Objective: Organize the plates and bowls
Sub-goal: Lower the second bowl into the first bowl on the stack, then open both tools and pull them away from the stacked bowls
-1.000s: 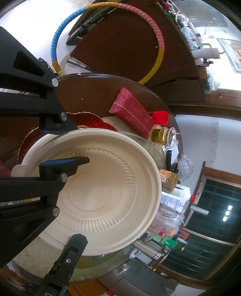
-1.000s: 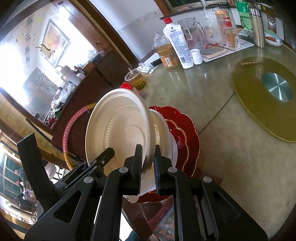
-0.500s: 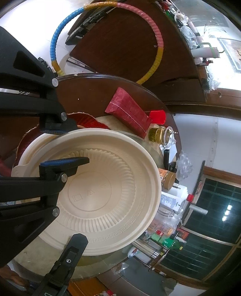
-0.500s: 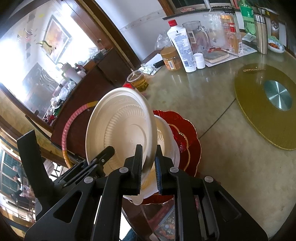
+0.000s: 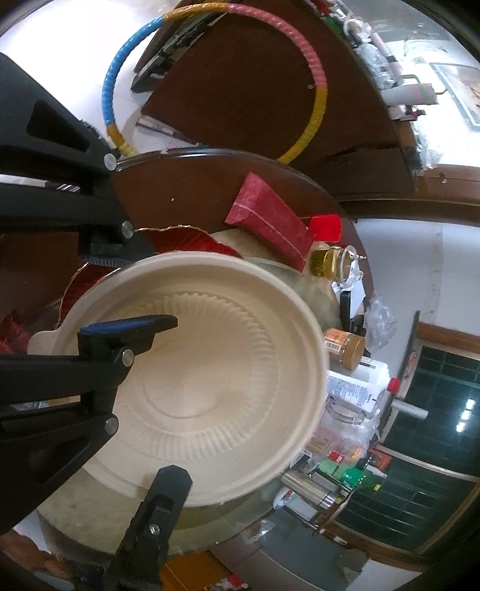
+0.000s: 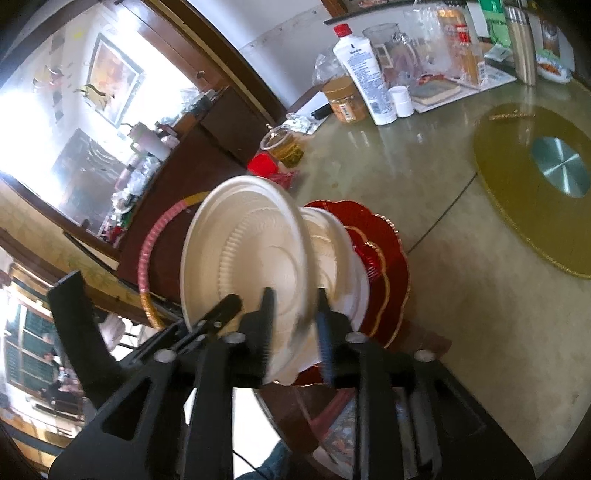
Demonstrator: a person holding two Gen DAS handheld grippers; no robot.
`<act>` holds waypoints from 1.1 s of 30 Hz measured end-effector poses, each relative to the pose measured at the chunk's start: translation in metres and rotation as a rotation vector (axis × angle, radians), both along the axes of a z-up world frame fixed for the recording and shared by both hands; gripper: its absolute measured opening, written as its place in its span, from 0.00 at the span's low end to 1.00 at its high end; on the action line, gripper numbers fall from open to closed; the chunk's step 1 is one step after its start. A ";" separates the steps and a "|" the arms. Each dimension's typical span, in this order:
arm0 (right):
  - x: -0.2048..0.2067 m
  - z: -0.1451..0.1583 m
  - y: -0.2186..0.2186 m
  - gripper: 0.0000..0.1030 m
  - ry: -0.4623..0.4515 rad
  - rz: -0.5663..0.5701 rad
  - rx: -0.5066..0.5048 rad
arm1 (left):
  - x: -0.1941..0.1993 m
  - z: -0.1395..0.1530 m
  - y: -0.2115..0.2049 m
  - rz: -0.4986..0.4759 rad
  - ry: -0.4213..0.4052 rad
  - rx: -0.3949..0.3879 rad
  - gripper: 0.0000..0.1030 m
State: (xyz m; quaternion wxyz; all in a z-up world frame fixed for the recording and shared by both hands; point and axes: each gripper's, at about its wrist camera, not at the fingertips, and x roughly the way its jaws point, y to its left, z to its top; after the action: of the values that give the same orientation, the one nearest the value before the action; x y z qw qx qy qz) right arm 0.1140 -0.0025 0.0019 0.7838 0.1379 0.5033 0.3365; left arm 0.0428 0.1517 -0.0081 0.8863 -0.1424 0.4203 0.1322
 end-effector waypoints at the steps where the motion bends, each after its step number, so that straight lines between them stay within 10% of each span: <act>1: 0.000 0.000 0.001 0.30 -0.004 -0.001 -0.004 | 0.000 0.000 0.000 0.000 -0.001 0.000 0.22; 9: 0.000 0.003 -0.003 0.40 -0.021 -0.028 -0.001 | -0.002 0.001 0.001 0.011 -0.002 0.004 0.27; 12: -0.003 0.009 -0.004 0.52 -0.053 -0.035 0.008 | -0.004 0.004 0.003 0.027 -0.020 0.014 0.53; 20: -0.009 0.019 -0.001 0.78 -0.106 0.018 0.001 | -0.012 0.015 0.001 0.046 -0.066 0.060 0.71; 33: -0.055 0.044 -0.021 1.00 -0.486 0.204 -0.246 | -0.023 0.009 -0.011 0.037 -0.056 0.125 0.84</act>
State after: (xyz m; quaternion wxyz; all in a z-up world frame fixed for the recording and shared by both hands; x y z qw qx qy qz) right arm 0.0591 -0.0236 0.0463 0.8545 -0.0943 0.3489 0.3731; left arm 0.0198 0.1409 0.0013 0.9024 -0.0980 0.3834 0.1706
